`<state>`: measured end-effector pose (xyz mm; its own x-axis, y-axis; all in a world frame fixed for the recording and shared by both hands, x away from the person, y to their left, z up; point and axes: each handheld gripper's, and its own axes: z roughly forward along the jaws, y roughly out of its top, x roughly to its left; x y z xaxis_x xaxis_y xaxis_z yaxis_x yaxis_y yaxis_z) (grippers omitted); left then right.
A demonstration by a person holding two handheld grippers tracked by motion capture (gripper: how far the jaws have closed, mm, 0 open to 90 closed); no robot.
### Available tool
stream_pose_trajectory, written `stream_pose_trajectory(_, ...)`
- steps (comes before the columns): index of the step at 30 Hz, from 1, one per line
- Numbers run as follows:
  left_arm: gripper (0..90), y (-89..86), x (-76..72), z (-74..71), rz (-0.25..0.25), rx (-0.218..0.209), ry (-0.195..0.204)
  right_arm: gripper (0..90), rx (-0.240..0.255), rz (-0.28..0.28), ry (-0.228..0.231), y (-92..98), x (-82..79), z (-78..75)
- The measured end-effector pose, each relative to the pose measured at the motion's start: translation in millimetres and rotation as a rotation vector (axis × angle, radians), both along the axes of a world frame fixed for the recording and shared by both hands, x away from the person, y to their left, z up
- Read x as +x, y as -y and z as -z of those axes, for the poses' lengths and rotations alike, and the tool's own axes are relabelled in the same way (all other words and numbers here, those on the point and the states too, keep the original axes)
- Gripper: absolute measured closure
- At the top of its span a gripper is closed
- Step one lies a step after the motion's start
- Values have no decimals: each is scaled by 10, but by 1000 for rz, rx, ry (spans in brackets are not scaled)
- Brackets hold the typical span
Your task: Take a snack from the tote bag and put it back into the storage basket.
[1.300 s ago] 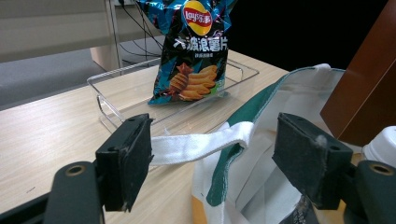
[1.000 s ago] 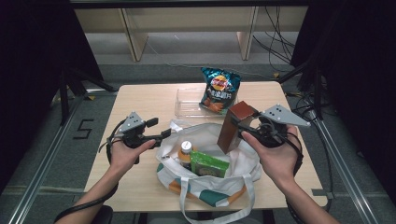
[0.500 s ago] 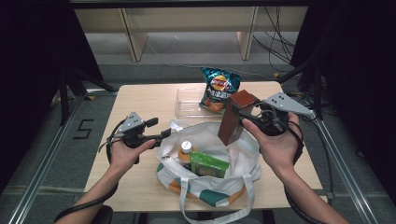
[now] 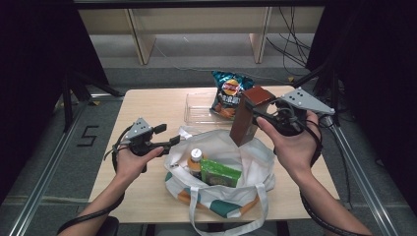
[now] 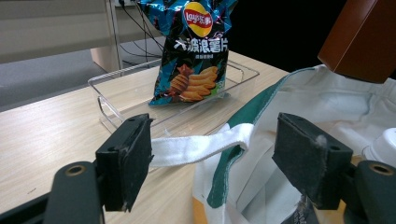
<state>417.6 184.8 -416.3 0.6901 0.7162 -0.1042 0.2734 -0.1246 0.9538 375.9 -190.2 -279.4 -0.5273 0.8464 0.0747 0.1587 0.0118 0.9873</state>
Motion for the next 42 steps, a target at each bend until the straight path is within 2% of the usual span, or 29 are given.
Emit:
stream_pose_trajectory(5, 268, 1, -1, -1, 0, 0, 0, 396, 0, 8, 8, 15, 29, -24)
stream_pose_trajectory(6, 269, 0, 0, -1, 0, 0, 1, 396, -14, 12, 17, 26, 38, -32)
stream_pose_trajectory(7, 269, 1, 0, -1, -1, 0, 0, 396, 0, 13, 13, 18, 42, -37)
stream_pose_trajectory(10, 269, 2, -2, -3, 4, 5, 3, 396, -12, 21, 24, 24, 71, -65)
stream_pose_trajectory(12, 269, 3, -4, -3, 1, 1, 1, 395, -2, 29, 18, 16, 92, -84)
stream_pose_trajectory(13, 269, 2, -5, -4, -1, 0, 0, 396, -11, 31, 34, 21, 116, -89)
stream_pose_trajectory(15, 269, -1, 3, 0, 3, -6, 4, 396, -9, 36, 35, 11, 155, -104)
stream_pose_trajectory(23, 269, -7, 7, 2, 4, -6, 5, 396, -3, 57, 20, -50, 274, -106)
stream_pose_trajectory(24, 269, -9, 4, -1, 1, -4, 3, 396, -11, 53, 34, -46, 305, -107)
stream_pose_trajectory(28, 269, -5, 6, 2, 4, -7, 5, 395, -16, 67, 34, -65, 375, -114)
stream_pose_trajectory(30, 269, -4, 1, 0, 0, -1, 2, 396, -7, 79, 19, -84, 408, -114)
stream_pose_trajectory(33, 269, -5, 3, -1, 1, -1, 2, 395, -23, 83, 35, -88, 464, -107)
stream_pose_trajectory(41, 269, -16, 3, -2, -2, -5, 0, 395, -13, 105, 4, -127, 584, -41)
stream_pose_trajectory(42, 269, -16, 3, -3, -2, -6, 0, 395, -22, 103, 11, -123, 607, -30)
